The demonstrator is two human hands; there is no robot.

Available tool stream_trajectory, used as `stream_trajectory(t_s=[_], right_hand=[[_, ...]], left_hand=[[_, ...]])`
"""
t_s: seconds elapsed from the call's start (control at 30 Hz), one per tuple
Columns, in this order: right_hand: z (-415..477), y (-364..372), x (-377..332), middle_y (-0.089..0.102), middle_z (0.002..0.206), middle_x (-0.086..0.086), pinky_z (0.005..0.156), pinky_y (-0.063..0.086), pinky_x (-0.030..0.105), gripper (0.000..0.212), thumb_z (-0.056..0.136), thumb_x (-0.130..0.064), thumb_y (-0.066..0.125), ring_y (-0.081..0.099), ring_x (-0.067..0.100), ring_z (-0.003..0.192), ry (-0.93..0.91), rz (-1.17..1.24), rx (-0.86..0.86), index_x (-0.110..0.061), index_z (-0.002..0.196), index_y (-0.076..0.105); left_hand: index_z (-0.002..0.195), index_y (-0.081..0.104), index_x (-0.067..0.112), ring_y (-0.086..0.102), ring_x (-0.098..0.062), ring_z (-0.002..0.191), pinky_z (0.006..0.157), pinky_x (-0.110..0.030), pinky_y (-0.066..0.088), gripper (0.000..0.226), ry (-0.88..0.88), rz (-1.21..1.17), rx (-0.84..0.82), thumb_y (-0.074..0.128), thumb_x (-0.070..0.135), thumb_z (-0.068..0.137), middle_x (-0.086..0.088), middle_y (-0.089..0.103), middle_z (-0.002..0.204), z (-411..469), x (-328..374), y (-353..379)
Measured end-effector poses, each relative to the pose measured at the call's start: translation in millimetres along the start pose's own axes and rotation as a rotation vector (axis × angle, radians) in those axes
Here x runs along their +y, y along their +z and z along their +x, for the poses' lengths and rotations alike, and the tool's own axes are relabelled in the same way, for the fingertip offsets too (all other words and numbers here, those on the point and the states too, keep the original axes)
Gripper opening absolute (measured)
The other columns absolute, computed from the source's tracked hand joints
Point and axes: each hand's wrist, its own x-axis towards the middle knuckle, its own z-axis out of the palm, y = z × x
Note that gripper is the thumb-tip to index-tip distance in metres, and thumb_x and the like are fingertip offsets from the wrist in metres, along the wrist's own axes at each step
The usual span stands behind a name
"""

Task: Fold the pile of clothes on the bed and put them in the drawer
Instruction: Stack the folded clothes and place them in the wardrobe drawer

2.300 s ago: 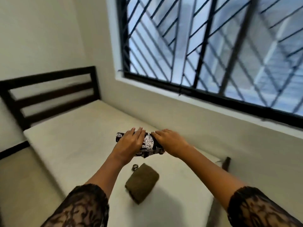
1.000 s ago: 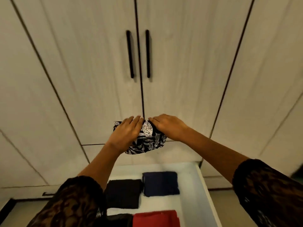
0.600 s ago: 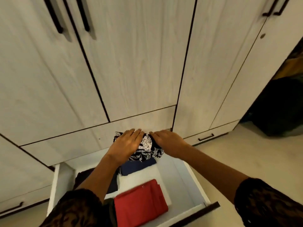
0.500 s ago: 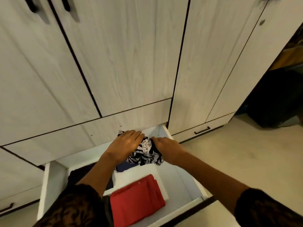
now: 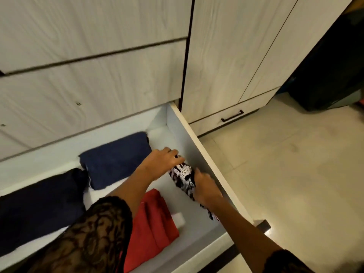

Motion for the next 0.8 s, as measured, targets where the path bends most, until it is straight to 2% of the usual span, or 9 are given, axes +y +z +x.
stream_trajectory(t_s=[0.1, 0.23, 0.3, 0.37, 0.43, 0.53, 0.63, 0.7, 0.8], right_hand=[[14, 34, 18, 0.029, 0.150, 0.017, 0.113, 0.026, 0.033, 0.071, 0.091, -0.012, 0.055, 0.029, 0.028, 0.138, 0.010, -0.047, 0.105, 0.000, 0.148, 0.012], [22, 74, 27, -0.004, 0.157, 0.016, 0.115, -0.005, 0.034, 0.078, 0.094, -0.013, 0.047, -0.003, 0.027, 0.146, -0.077, -0.174, 0.134, -0.001, 0.147, -0.008], [25, 91, 27, -0.016, 0.156, 0.012, 0.110, -0.014, 0.038, 0.085, 0.094, -0.032, 0.046, -0.017, 0.028, 0.143, -0.110, -0.200, 0.096, -0.003, 0.146, -0.015], [32, 111, 31, -0.029, 0.149, 0.006, 0.107, -0.018, 0.041, 0.096, 0.089, -0.061, 0.037, -0.030, 0.026, 0.136, -0.107, -0.210, 0.043, -0.007, 0.145, -0.019], [37, 127, 37, -0.035, 0.145, 0.005, 0.106, -0.019, 0.043, 0.107, 0.072, -0.083, 0.009, -0.036, 0.024, 0.130, -0.094, -0.223, 0.002, -0.012, 0.145, -0.022], [42, 137, 49, -0.038, 0.143, 0.006, 0.112, -0.016, 0.047, 0.105, 0.061, -0.085, -0.013, -0.036, 0.026, 0.132, -0.083, -0.209, 0.006, -0.018, 0.141, -0.024], [47, 134, 55, -0.037, 0.144, 0.005, 0.114, -0.010, 0.049, 0.076, 0.091, -0.064, 0.017, -0.033, 0.027, 0.134, -0.073, -0.199, 0.073, -0.022, 0.142, -0.019], [53, 130, 57, -0.034, 0.148, 0.002, 0.114, -0.005, 0.049, 0.077, 0.095, -0.053, 0.034, -0.029, 0.026, 0.138, -0.044, -0.164, 0.073, -0.025, 0.145, -0.018], [62, 128, 61, -0.018, 0.157, 0.003, 0.116, 0.013, 0.049, 0.080, 0.092, -0.050, 0.046, -0.006, 0.028, 0.145, -0.045, -0.122, 0.073, -0.032, 0.149, -0.006]], left_hand=[[0.114, 0.067, 0.021, 0.066, -0.030, 0.087, 0.038, -0.029, 0.049, 0.070, 0.039, 0.019, 0.010, 0.086, -0.002, 0.051, -0.013, 0.067, 0.107, 23, 8, 32], [0.122, 0.063, 0.016, 0.064, -0.034, 0.098, 0.050, -0.034, 0.056, 0.076, 0.091, 0.028, 0.022, 0.083, -0.006, 0.052, -0.018, 0.064, 0.115, 29, 11, 66], [0.143, 0.037, 0.019, 0.048, -0.036, 0.124, 0.079, -0.040, 0.055, 0.087, 0.071, -0.007, -0.081, 0.074, -0.005, 0.069, -0.021, 0.045, 0.139, 23, 15, 79], [0.149, -0.007, 0.022, 0.011, -0.032, 0.144, 0.108, -0.042, 0.034, 0.082, 0.035, 0.060, -0.245, 0.046, -0.003, 0.092, -0.015, 0.003, 0.157, 14, 15, 105], [0.145, -0.022, 0.023, -0.004, -0.029, 0.145, 0.113, -0.042, 0.023, 0.081, 0.004, 0.033, -0.361, 0.037, -0.002, 0.096, -0.008, -0.016, 0.157, 10, 12, 116], [0.137, -0.032, 0.026, -0.009, -0.031, 0.144, 0.114, -0.046, 0.021, 0.093, -0.031, 0.028, -0.395, 0.047, 0.003, 0.093, -0.005, -0.025, 0.154, 8, 10, 127], [0.130, -0.036, 0.027, -0.013, -0.035, 0.143, 0.114, -0.052, 0.015, 0.099, -0.017, 0.036, -0.423, 0.055, 0.014, 0.091, -0.007, -0.028, 0.153, 14, 5, 129], [0.130, -0.034, 0.026, -0.016, -0.035, 0.142, 0.115, -0.051, 0.012, 0.096, -0.002, -0.030, -0.401, 0.052, 0.017, 0.091, -0.008, -0.025, 0.154, 24, 2, 126], [0.135, -0.027, 0.032, -0.017, -0.030, 0.143, 0.116, -0.048, 0.010, 0.082, 0.008, -0.202, -0.314, 0.043, 0.019, 0.094, -0.004, -0.022, 0.155, 49, -1, 121]])
